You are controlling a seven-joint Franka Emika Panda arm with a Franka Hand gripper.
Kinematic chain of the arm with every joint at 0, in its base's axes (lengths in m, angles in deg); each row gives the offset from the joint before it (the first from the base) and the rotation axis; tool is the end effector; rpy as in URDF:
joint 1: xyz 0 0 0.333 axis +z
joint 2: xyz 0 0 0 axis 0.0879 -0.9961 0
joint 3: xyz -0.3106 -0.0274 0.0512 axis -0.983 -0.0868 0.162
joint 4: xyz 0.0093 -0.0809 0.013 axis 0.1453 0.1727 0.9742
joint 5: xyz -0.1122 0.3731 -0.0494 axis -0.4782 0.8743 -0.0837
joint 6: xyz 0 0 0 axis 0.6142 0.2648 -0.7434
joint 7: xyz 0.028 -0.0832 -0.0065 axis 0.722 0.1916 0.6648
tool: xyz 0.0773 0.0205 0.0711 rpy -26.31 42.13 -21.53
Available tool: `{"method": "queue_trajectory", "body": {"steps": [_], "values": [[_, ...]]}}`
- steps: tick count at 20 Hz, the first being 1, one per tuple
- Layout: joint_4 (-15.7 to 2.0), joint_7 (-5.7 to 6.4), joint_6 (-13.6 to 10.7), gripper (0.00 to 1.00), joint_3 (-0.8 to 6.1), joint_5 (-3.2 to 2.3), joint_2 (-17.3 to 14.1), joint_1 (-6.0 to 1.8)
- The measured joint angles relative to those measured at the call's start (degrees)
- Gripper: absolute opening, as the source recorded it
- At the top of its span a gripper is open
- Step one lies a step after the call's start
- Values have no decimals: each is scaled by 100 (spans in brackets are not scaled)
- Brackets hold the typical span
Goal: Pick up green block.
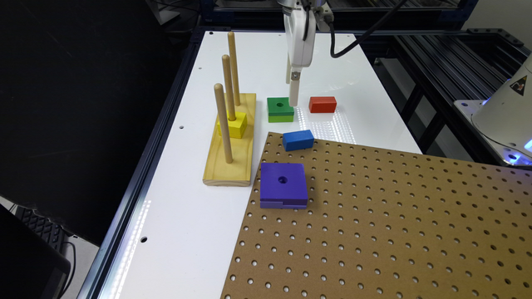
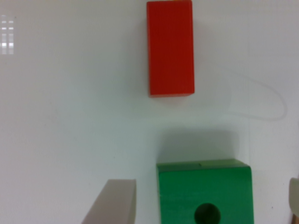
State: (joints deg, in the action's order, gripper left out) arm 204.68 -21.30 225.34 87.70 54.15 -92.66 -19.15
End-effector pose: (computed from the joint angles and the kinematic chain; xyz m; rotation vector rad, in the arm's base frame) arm 0.4985 -0.0622 0.2316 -2.8832 1.1812 0.0138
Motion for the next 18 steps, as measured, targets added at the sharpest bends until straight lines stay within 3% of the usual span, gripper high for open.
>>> {"method": "queue_trajectory", "body": {"steps": [13,18], "values": [[69,-3,0,100,-11,-7,3,-50],[145,-1,0,100,22,-7,30,-45]]}}
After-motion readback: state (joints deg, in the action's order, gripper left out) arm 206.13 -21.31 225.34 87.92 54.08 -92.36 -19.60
